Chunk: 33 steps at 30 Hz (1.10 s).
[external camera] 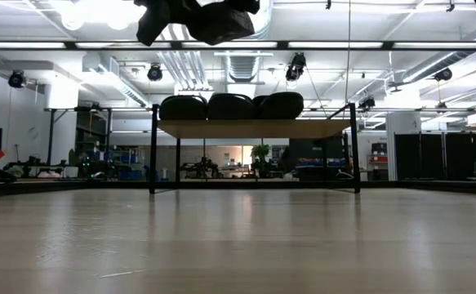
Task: Pick and place slides into the shelf
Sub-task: Put the black slipper on the shelf
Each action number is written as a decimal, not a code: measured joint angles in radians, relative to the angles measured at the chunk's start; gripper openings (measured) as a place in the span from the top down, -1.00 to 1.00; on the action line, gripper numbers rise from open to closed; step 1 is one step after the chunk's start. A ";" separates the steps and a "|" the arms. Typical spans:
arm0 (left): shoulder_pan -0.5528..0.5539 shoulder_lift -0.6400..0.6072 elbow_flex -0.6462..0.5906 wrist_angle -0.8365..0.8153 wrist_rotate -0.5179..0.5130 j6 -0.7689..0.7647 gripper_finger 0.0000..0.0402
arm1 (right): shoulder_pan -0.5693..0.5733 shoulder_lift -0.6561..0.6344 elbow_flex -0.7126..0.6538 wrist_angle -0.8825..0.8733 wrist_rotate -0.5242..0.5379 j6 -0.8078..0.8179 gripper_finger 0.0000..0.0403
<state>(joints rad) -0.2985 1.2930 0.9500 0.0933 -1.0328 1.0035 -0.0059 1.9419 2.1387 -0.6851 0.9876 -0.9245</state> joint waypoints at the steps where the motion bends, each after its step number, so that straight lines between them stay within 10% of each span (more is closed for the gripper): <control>1: 0.000 0.000 0.001 0.000 0.000 0.000 0.88 | 0.000 0.000 0.000 0.000 0.000 0.000 0.43; 6: -0.001 0.000 0.001 0.001 0.002 -0.001 0.88 | -0.001 0.000 -0.001 0.000 0.002 -0.014 0.86; 13: -0.003 -0.001 0.001 0.000 0.002 -0.022 0.86 | -0.001 0.000 -0.002 0.005 0.004 -0.007 0.94; 23: -0.005 -0.078 -0.054 -0.011 0.011 -0.137 0.14 | -0.038 -0.059 -0.002 -0.052 -0.098 0.052 0.95; 33: -0.003 -0.310 -0.231 0.013 0.320 -0.293 -0.03 | -0.087 -0.159 -0.010 -0.113 -0.283 0.102 0.96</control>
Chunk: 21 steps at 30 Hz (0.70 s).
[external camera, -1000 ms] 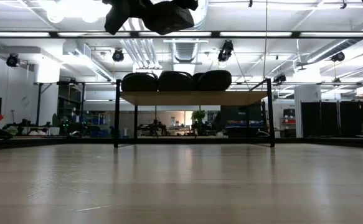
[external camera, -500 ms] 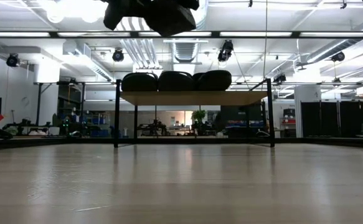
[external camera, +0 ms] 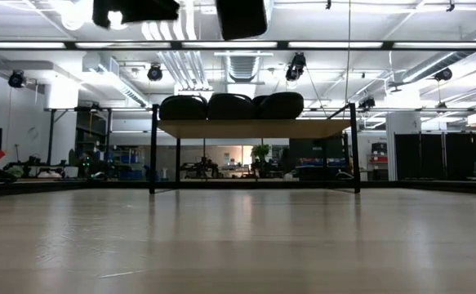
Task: Pick and place slides into the shelf
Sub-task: Put the black slipper on the shelf
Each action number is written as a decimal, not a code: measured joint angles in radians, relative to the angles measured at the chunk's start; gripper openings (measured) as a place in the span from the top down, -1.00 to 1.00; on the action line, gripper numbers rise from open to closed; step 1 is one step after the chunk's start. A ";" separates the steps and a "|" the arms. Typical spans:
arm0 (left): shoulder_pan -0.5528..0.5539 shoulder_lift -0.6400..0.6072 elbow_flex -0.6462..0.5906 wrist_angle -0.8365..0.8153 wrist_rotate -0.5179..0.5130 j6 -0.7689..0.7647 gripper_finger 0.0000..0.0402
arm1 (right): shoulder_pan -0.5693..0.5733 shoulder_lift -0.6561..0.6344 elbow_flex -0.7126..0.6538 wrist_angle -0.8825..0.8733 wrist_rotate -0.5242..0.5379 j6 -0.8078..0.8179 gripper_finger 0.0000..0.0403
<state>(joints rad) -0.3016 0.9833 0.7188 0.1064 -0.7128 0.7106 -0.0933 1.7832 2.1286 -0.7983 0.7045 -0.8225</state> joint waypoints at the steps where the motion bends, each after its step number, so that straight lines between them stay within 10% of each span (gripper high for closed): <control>1: 0.000 -0.025 -0.016 0.018 0.041 -0.014 -0.03 | -0.004 -0.011 0.000 -0.013 -0.021 0.004 0.96; 21: 0.000 -0.229 -0.271 0.292 0.120 0.003 -0.03 | -0.166 -0.330 -0.337 0.015 -0.312 0.033 0.96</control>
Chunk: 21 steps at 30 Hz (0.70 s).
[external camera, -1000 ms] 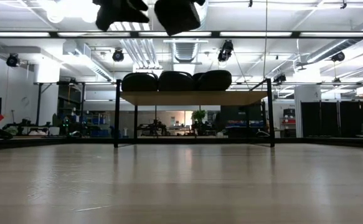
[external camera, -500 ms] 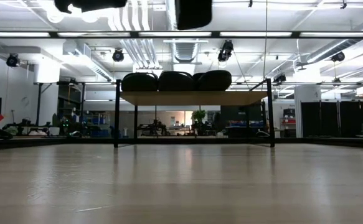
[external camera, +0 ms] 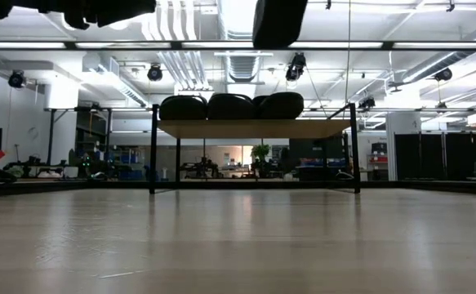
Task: Pick and place slides into the shelf
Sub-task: Put the black slipper on the shelf
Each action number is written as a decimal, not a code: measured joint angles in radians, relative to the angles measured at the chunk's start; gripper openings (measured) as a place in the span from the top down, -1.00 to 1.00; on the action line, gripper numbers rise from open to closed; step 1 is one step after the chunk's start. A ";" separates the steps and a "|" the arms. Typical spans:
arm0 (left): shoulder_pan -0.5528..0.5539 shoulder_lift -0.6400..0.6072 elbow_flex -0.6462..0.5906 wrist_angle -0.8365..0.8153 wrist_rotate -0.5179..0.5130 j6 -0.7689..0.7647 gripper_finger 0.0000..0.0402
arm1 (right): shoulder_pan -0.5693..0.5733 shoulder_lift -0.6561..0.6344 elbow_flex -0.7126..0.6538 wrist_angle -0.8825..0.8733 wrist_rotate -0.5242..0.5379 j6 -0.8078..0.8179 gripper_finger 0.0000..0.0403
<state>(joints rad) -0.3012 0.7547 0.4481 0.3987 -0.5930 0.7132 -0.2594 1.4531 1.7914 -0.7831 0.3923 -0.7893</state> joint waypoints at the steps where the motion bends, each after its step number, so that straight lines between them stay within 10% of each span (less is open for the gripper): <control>1: 0.000 -0.001 -0.003 -0.004 0.000 0.000 -0.03 | -0.008 -0.025 -0.046 0.037 -0.003 -0.016 0.96; 21: 0.000 -0.015 -0.018 0.011 -0.001 0.000 -0.04 | -0.270 -0.235 -0.592 0.354 -0.211 -0.120 0.96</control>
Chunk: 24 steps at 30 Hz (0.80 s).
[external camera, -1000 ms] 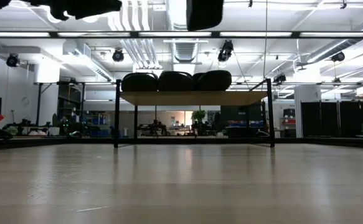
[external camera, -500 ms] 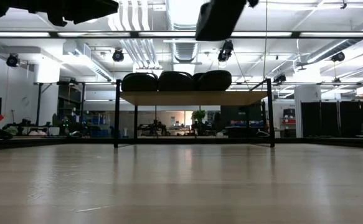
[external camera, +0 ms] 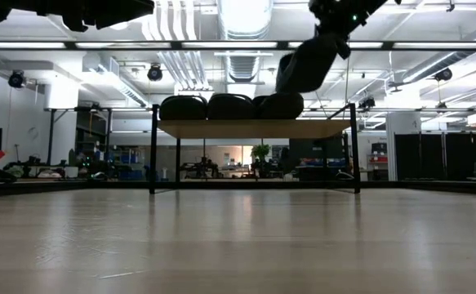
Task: Pick and place slides into the shelf
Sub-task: Put the black slipper on the shelf
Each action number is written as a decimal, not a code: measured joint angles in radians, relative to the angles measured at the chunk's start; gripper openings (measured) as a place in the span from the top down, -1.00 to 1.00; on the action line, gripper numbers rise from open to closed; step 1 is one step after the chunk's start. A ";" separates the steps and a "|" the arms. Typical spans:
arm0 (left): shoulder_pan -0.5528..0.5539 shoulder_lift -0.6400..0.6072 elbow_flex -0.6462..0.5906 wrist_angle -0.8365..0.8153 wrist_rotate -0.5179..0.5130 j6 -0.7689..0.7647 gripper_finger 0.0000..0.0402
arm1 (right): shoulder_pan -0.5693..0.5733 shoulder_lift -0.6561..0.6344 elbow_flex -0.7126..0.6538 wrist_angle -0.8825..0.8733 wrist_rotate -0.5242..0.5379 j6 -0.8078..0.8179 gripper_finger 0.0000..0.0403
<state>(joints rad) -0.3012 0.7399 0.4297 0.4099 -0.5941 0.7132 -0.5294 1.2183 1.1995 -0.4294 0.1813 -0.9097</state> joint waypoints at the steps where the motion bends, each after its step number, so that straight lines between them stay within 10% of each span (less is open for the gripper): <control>1: 0.000 0.000 0.000 0.001 0.000 0.000 -0.04 | -0.004 0.001 -0.007 -0.001 -0.001 -0.004 0.96; 24: 0.000 0.005 -0.011 0.000 -0.006 -0.026 -0.04 | -0.102 0.000 -0.163 0.080 -0.031 -0.068 0.96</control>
<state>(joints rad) -0.3012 0.7448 0.4183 0.4103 -0.5999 0.6872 -0.6315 1.2186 1.0360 -0.3494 0.1501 -0.9779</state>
